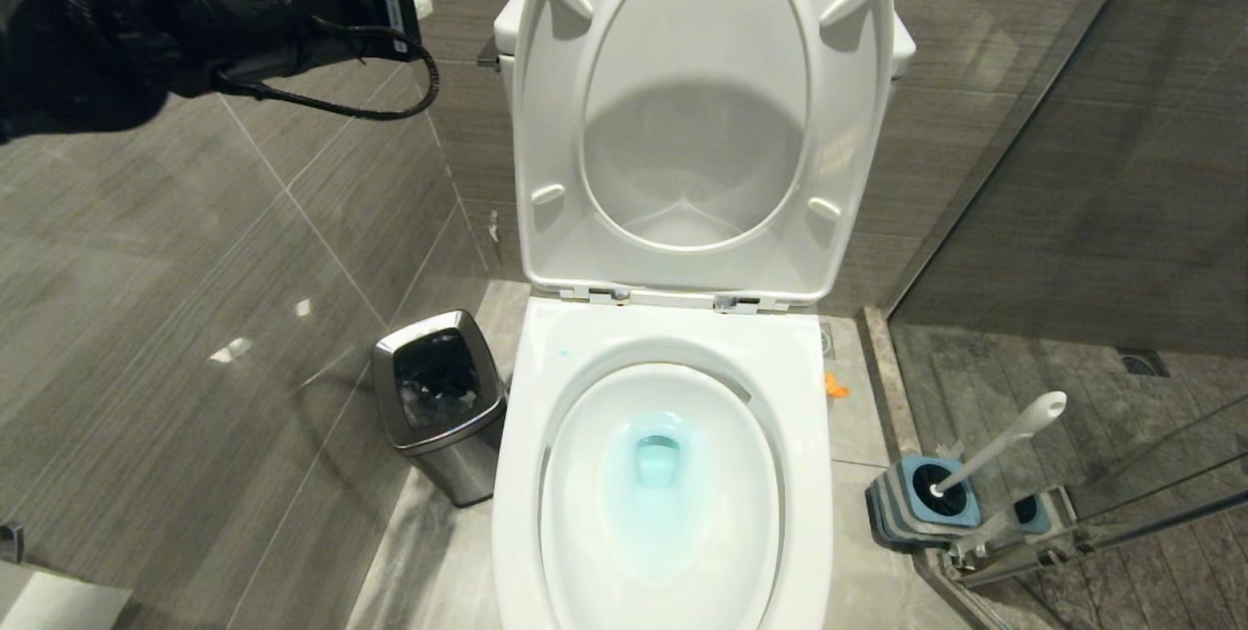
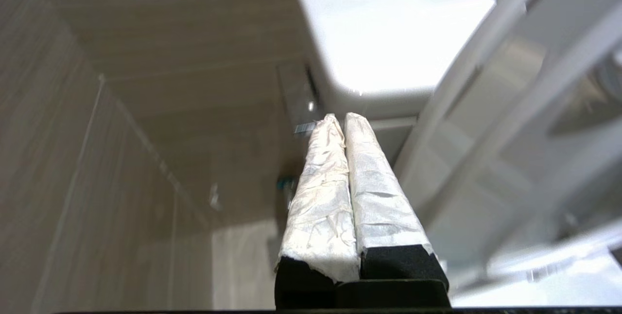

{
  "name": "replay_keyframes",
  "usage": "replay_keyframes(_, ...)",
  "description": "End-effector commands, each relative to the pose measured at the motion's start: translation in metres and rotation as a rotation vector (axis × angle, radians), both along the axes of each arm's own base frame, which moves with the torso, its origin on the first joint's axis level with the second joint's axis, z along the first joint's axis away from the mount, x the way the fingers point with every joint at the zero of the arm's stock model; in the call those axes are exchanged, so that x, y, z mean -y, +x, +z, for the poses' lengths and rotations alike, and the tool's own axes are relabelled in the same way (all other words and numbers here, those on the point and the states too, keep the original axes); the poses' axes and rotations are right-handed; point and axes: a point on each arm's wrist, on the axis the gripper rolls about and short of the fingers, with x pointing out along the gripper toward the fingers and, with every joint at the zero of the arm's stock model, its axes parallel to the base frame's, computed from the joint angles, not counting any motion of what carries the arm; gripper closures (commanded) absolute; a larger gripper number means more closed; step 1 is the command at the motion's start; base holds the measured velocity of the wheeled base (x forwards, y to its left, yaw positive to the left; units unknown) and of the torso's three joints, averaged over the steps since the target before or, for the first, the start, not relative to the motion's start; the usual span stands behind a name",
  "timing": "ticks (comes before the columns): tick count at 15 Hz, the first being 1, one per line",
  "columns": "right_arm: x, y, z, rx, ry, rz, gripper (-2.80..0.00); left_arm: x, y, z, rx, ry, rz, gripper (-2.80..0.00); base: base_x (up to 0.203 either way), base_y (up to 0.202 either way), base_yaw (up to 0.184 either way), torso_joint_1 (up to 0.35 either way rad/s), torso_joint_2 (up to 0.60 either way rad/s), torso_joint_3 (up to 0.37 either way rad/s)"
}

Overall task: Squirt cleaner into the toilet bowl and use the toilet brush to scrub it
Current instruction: Flush the toilet

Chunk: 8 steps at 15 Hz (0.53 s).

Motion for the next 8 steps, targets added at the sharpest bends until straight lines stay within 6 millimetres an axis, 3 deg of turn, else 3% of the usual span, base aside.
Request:
replay_keyframes(1, 0.0, 0.0, 0.0, -0.002, -0.001, 0.001, 0.0, 0.019, 0.041, -0.033, 0.031, -0.049, -0.024, 0.0, 0.0, 0.0, 0.0, 0.0, 0.0, 0.0)
replay_keyframes(8, 0.0, 0.0, 0.0, 0.0, -0.001, 0.001, 0.0, 0.0, 0.064, -0.045, 0.088, -0.085, 0.021, 0.0, 0.0, 0.0, 0.0, 0.0, 0.0, 0.0)
